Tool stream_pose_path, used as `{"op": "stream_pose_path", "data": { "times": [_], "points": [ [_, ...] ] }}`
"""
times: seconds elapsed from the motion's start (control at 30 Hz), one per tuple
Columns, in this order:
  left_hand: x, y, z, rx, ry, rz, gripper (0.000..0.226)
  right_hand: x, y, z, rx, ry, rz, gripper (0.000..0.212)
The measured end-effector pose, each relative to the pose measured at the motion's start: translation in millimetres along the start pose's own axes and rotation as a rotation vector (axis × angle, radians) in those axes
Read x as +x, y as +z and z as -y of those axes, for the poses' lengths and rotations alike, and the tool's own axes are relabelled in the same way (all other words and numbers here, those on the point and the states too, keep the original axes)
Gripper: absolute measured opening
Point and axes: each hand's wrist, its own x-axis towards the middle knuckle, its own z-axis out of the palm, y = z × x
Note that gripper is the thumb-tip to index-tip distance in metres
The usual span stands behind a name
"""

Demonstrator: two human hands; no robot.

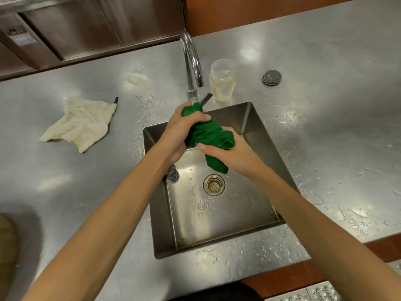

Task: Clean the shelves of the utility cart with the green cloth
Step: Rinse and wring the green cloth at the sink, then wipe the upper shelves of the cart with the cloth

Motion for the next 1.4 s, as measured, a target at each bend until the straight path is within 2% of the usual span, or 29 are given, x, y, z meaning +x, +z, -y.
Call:
{"op": "stream_pose_path", "data": {
  "times": [0.1, 0.2, 0.27, 0.33, 0.43, 0.63, 0.73, 0.8, 0.9, 1.03, 1.1, 1.17, 1.27, 1.33, 1.4],
  "points": [
    [-10.5, -10.3, 4.7, 0.039, 0.055, 0.061, 0.087, -11.1, -2.7, -0.4, 0.017, -0.057, -0.118, 0.059],
    [-23.1, -22.5, 7.8, 0.136, 0.14, 0.159, 0.102, -23.6, -8.8, 4.9, -0.022, -0.156, -0.178, 0.04],
    [-35.1, -24.4, 9.4, 0.231, 0.204, 0.175, 0.091, -33.2, -11.5, 11.7, -0.099, -0.171, -0.215, 0.035],
    [-49.4, -21.8, 9.7, 0.245, 0.241, 0.154, 0.068, -43.3, -11.7, 16.7, -0.122, -0.177, -0.29, 0.029],
    [-67.2, -17.7, 11.5, 0.264, 0.211, 0.148, 0.043, -65.8, -8.1, 25.9, -0.1, -0.233, -0.419, 0.013],
    [-100.6, -1.2, 23.7, 0.343, 0.262, 0.265, 0.04, -119.3, -7.2, 27.4, -0.138, -0.302, -0.634, 0.017],
    [-111.6, 10.7, 31.2, 0.555, 0.498, 0.287, 0.03, -152.9, -8.0, 31.1, -0.196, -0.364, -0.766, 0.012],
    [-114.8, 19.4, 37.4, 0.663, 0.636, 0.285, 0.032, -174.3, -12.3, 34.4, -0.225, -0.38, -0.854, 0.007],
    [-128.4, 38.1, 43.5, 0.57, 0.606, 0.369, 0.034, -209.1, -28.0, 42.5, -0.142, -0.384, -0.967, 0.01],
    [-157.7, 81.7, 47.5, 0.518, 0.535, 0.64, 0.029, -251.7, -47.0, 45.6, -0.233, -0.378, -1.002, 0.016],
    [-170.7, 108.2, 51.2, 0.506, 0.532, 0.755, 0.043, -269.2, -53.2, 47.9, -0.264, -0.385, -1.0, 0.017],
    [-182.5, 135.2, 57.5, 0.52, 0.61, 0.843, 0.057, -286.4, -60.3, 51.1, -0.305, -0.366, -0.99, 0.016],
    [-199.4, 176.3, 68.7, 0.515, 0.736, 0.917, 0.035, -312.7, -72.1, 45.5, -0.332, -0.307, -1.021, 0.024],
    [-210.5, 203.8, 76.5, 0.535, 0.746, 0.933, 0.022, -330.9, -83.2, 35.1, -0.316, -0.278, -1.093, 0.03],
    [-220.2, 231.2, 88.0, 0.573, 0.793, 0.94, 0.031, -349.2, -96.9, 25.1, -0.327, -0.235, -1.148, 0.033]
  ]
}}
